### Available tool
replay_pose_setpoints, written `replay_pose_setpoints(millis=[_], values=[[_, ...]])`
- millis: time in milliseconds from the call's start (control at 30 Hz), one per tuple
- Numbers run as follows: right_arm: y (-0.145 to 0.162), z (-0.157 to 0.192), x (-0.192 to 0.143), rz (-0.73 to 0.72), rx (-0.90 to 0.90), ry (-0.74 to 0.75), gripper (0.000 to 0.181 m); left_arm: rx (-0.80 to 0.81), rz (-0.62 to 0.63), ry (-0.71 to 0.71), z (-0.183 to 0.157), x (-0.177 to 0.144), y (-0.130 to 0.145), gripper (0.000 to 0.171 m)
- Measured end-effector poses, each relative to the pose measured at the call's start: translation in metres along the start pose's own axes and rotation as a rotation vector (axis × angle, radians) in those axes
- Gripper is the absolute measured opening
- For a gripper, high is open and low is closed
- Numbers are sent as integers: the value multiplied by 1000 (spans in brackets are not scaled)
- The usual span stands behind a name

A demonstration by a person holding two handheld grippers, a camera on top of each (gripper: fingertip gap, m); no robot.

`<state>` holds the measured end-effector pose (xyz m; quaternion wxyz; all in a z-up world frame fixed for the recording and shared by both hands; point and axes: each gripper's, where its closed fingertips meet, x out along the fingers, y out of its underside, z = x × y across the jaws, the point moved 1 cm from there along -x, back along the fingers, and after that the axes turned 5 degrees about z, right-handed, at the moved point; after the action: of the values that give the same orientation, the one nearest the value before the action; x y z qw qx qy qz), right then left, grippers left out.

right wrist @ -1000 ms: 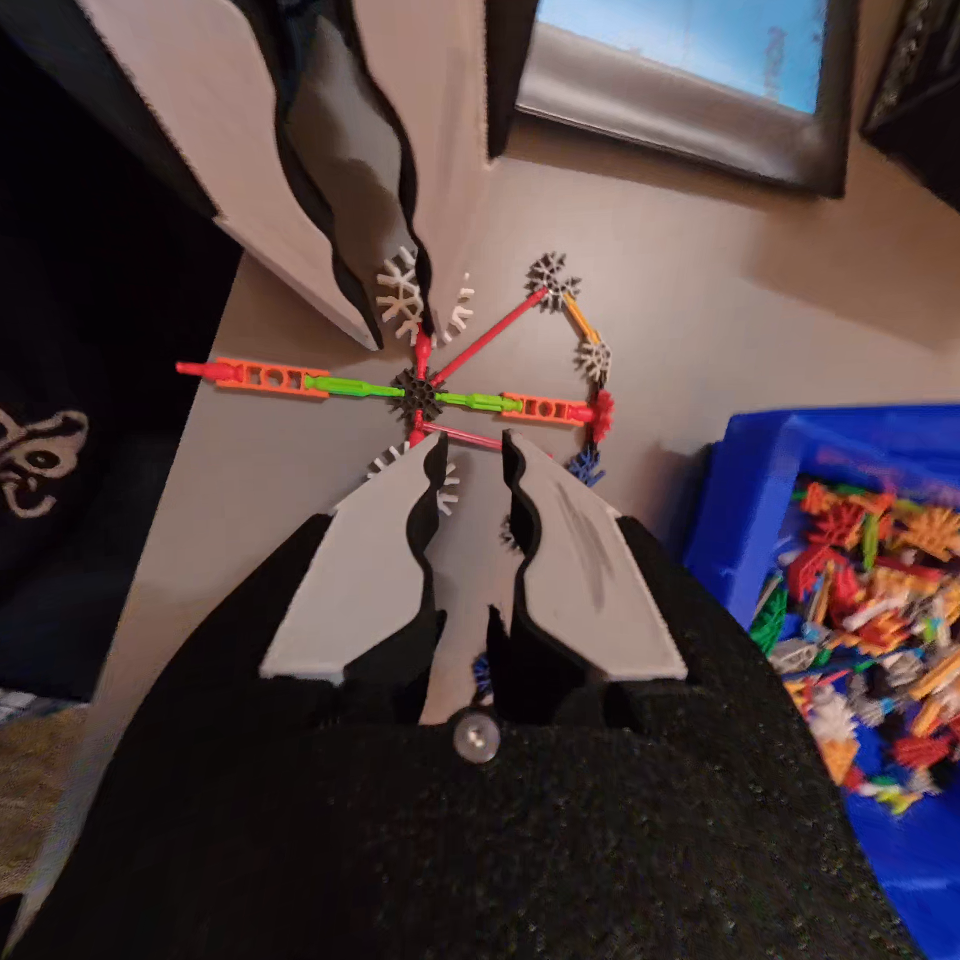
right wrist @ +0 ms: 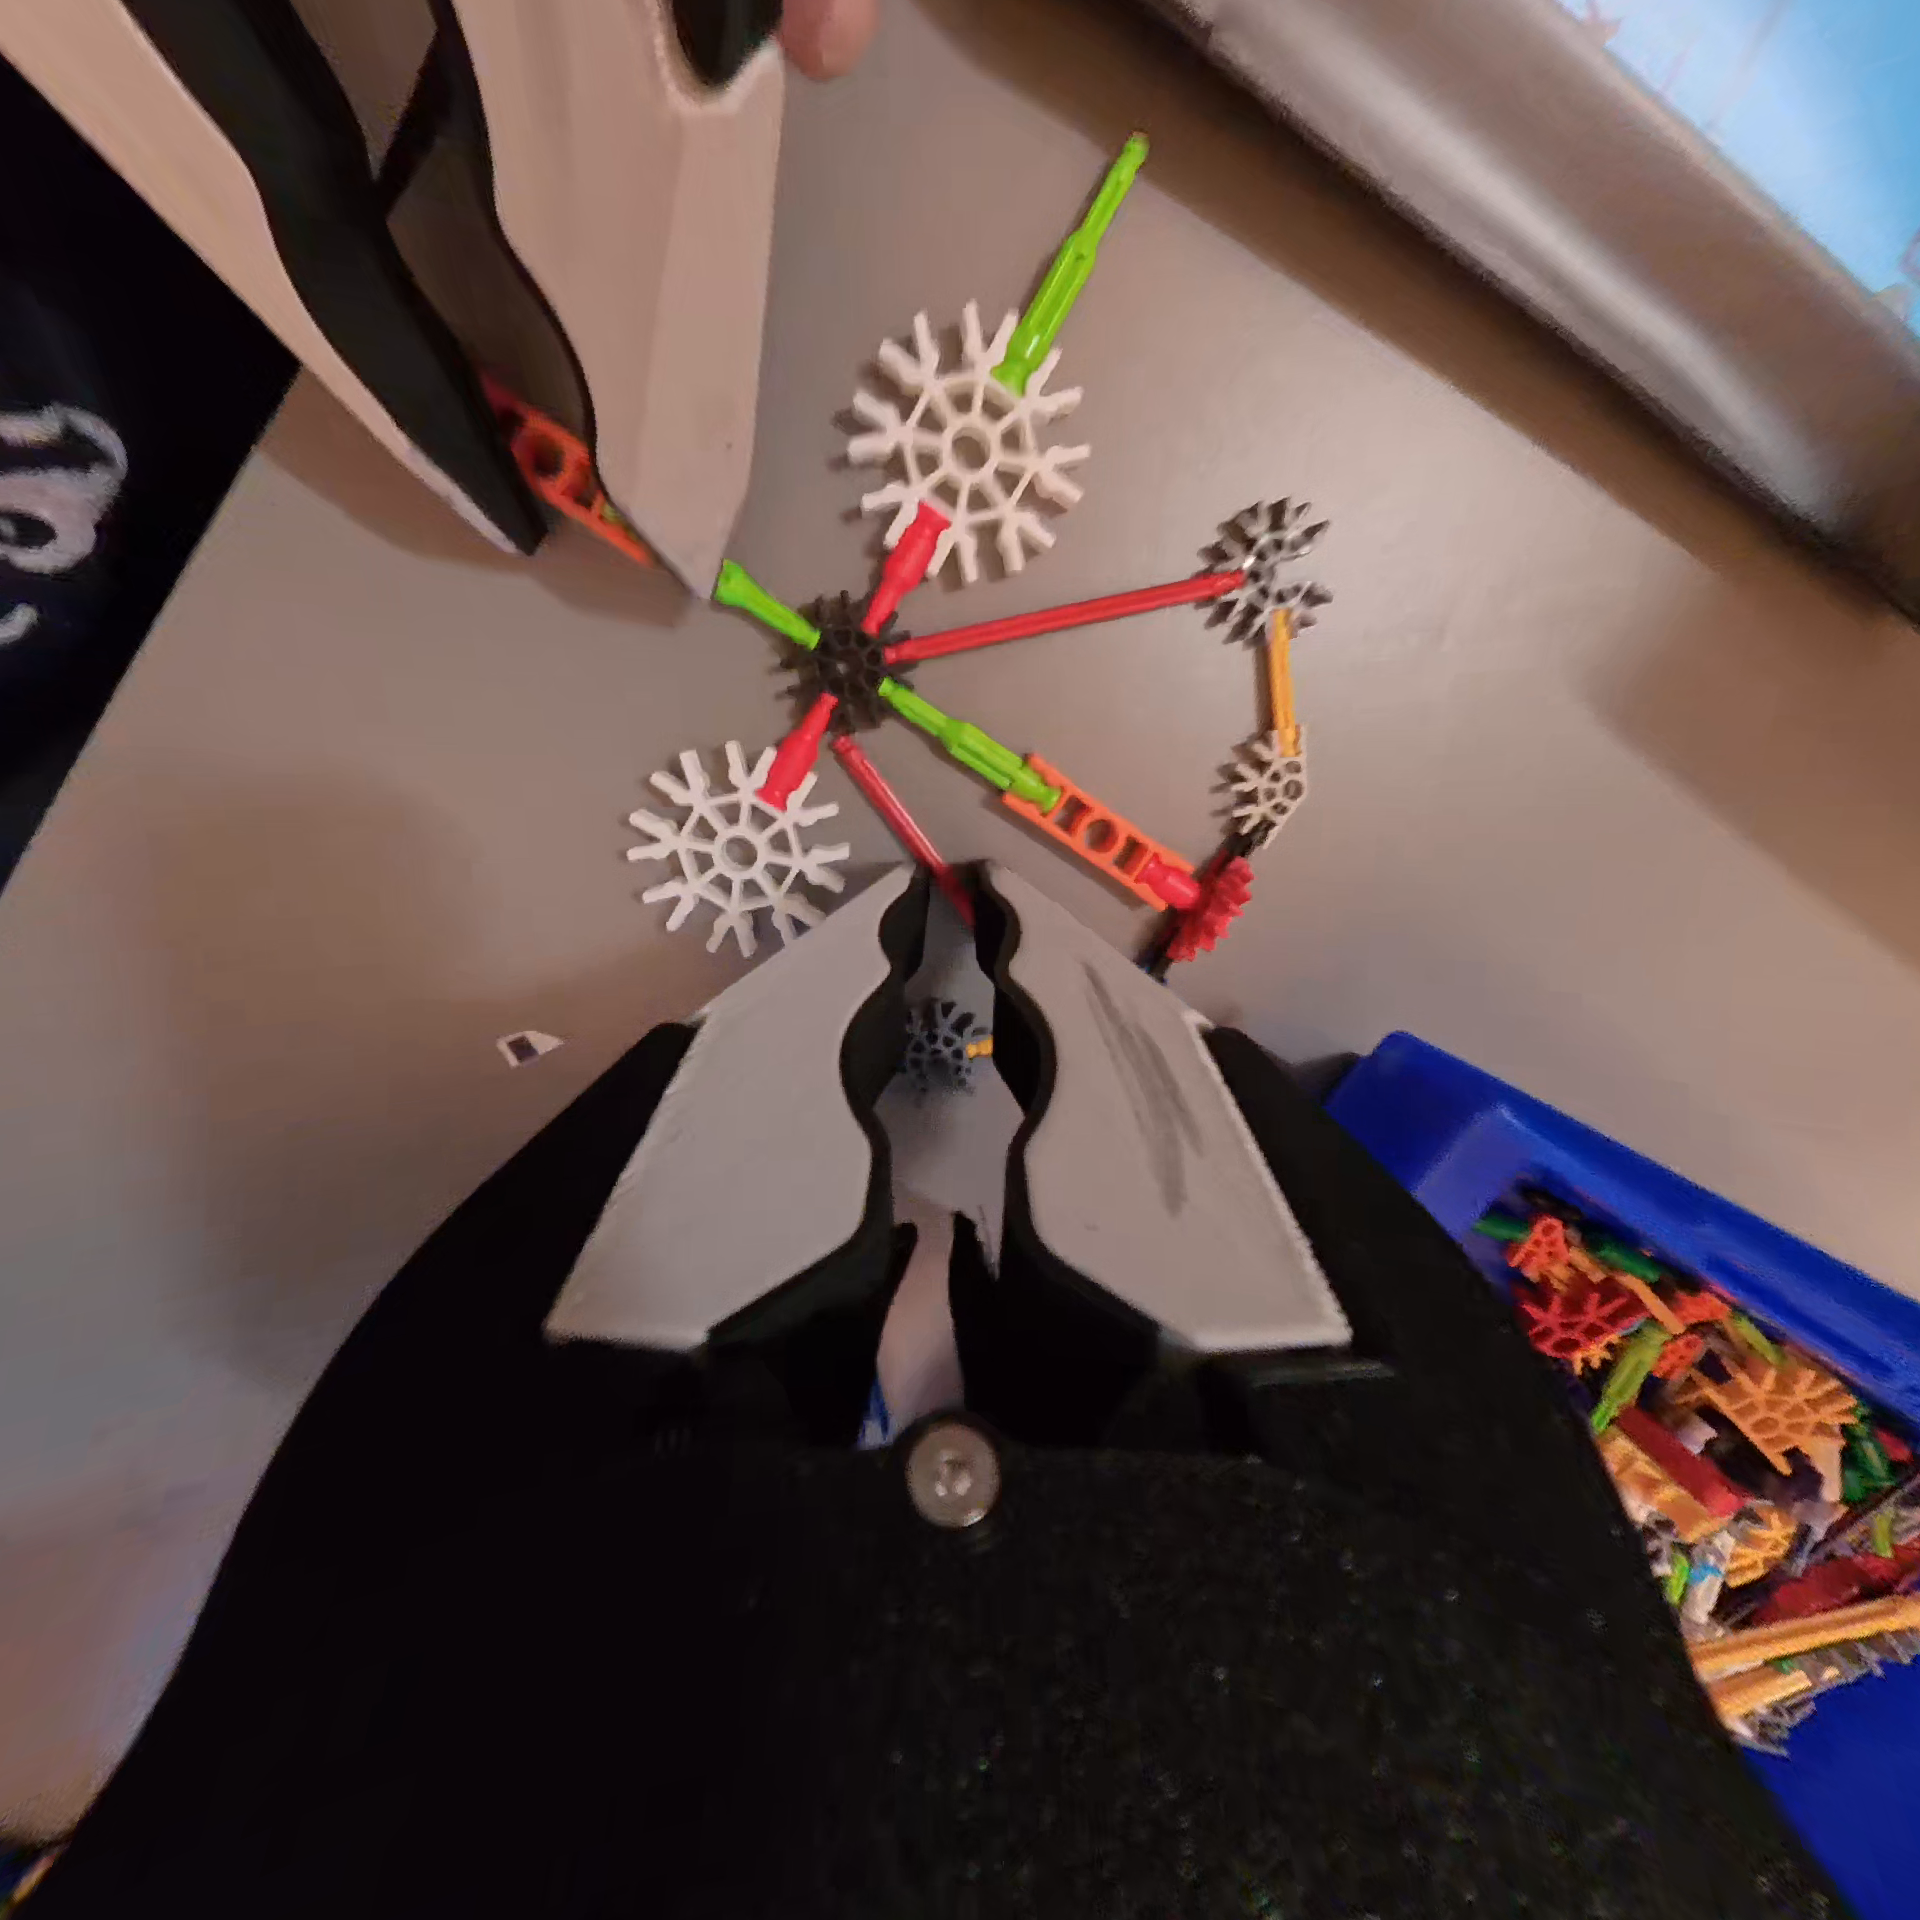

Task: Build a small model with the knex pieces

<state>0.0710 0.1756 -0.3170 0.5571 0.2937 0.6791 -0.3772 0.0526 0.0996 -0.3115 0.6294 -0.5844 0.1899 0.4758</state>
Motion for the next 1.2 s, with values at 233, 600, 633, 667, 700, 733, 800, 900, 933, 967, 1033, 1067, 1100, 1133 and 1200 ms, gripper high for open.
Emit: replay_pose_setpoints(millis=[233, 600, 633, 667, 700, 733, 800, 900, 933, 967, 1033, 1067, 1100, 1133, 1200], values=[[-1, -1, 0, -38, 10, -10, 1, -9, -7, -6, -2, 2, 2, 24], [-4, -1, -11, -75, 104, -28, 1, -95, -37, -65, 15, -9, 0, 25], [-4, -2, -12, -74, 128, -28, 1, -108, -28, -62, 16, -9, 1, 26], [-4, -3, -11, -71, 160, -32, 1, -115, -18, -62, 18, -8, 2, 28], [-3, -4, -10, -64, 189, -34, 1, -111, -11, -69, 19, -8, 3, 30], [-2, -4, -10, -58, 219, -38, 1, -100, 3, -72, 20, -8, 5, 31], [-4, -2, -11, -70, 297, -64, 1, -88, 17, -101, 31, -15, 7, 30], [-10, 0, -15, -97, 397, -102, 0, -114, -13, -79, 49, -29, 5, 25], [-12, 0, -16, -108, 426, -117, 0, -112, -21, -87, 56, -31, 5, 24], [-13, 1, -16, -113, 457, -133, 1, -114, -23, -101, 65, -33, 5, 23], [-14, 2, -14, -111, 499, -154, 1, -105, -2, -102, 76, -31, 8, 22], [-14, 4, -12, -108, 511, -167, 1, -109, 5, -110, 83, -29, 10, 22], [-13, 4, -10, -96, 520, -162, 0, -111, 15, -106, 88, -26, 11, 23], [-11, 4, -8, -72, 529, -155, 1, -108, 25, -92, 90, -23, 12, 24], [-9, 6, -5, -57, 536, -158, 0, -110, 24, -74, 94, -17, 9, 29]])
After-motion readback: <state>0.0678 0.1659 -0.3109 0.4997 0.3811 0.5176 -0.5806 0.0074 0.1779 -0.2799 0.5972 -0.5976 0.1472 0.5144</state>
